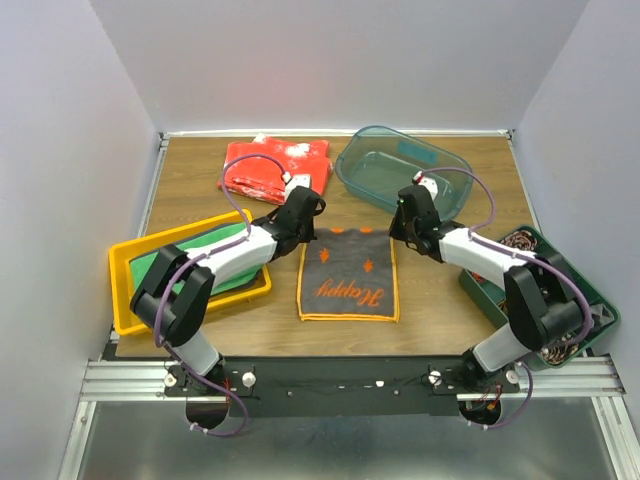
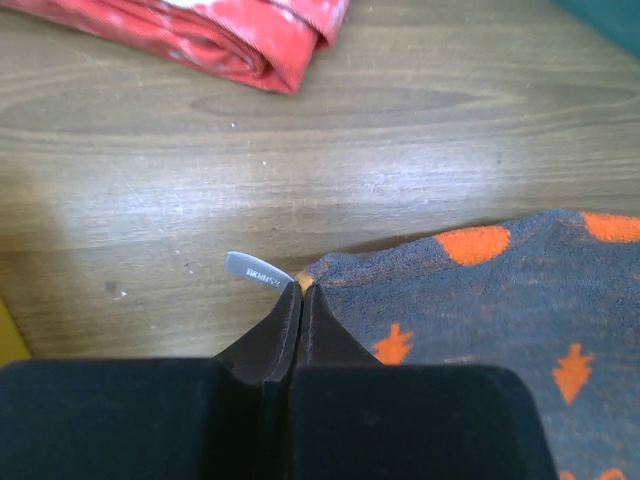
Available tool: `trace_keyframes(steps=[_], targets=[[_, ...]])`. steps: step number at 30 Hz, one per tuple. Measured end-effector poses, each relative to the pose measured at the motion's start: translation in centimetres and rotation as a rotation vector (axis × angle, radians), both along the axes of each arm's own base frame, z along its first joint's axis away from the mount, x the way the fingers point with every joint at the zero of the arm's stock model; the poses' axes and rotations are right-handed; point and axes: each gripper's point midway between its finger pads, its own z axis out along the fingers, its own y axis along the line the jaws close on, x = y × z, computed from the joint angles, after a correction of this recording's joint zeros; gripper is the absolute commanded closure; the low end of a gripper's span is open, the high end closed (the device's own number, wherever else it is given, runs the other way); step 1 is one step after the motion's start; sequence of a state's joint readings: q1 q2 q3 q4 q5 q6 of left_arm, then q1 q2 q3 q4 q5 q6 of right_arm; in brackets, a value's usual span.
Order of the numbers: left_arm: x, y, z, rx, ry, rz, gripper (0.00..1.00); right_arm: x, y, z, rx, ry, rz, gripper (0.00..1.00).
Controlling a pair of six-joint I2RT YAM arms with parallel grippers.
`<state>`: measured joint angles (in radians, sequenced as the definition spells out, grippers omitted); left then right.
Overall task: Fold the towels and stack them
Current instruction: Fold the towel at the center of the board.
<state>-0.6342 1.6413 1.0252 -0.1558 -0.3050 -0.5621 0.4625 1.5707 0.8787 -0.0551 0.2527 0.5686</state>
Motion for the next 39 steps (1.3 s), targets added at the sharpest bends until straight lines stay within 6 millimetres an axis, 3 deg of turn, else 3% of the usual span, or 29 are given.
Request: trace_keyframes(steps=[5,8,11,12,13,15,17,20,23,28,32,39], targets=[[-0.6,0.3,2.6,-0.038,-0.058,-0.019,0.99,-0.2,0.1,3.3,0.046,-0.077,0.010,0.99],[-2.6,1.0,3.4,-0.074,-0.068,-0.050,0.97,-1.8,-0.1,4.6,0.084,-0.112,0.031,0.99],[-4.3,1.2,3.1,-0.097,-0.057,-0.082,0.95,-4.0,-0.2,4.5,0.129,-0.112,0.064,0.98],[-5.1,1.2,2.7,-0.104,-0.048,-0.099,0.93,-4.7,-0.2,4.2,0.143,-0.107,0.074,0.93],[-6.0,1.2,2.2,-0.108,-0.037,-0.116,0.91,-5.3,-0.1,3.9,0.156,-0.102,0.080,0.80],[-7.9,1.0,1.1,-0.115,-0.010,-0.156,0.79,-7.3,-0.3,2.9,0.194,-0.078,0.094,0.75],[-9.7,0.7,0.1,-0.120,0.013,-0.192,0.62,-9.1,-0.4,2.0,0.230,-0.057,0.102,0.62],[-12.9,0.3,-1.3,-0.146,0.049,-0.247,0.43,-11.6,-0.6,1.3,0.290,-0.039,0.116,0.56],[-14.8,0.8,-2.1,-0.172,0.064,-0.253,0.42,-13.2,-0.7,1.1,0.344,-0.033,0.113,0.55],[-15.1,1.3,-0.8,-0.241,0.033,-0.207,0.43,-13.9,-0.7,1.3,0.379,-0.025,0.094,0.55],[-14.3,1.0,-0.1,-0.244,0.029,-0.168,0.52,-13.9,-1.0,0.0,0.341,0.032,0.074,0.57],[-12.4,0.3,-1.3,-0.161,0.088,-0.116,0.53,-12.4,-0.8,-0.7,0.286,0.069,0.062,0.59]])
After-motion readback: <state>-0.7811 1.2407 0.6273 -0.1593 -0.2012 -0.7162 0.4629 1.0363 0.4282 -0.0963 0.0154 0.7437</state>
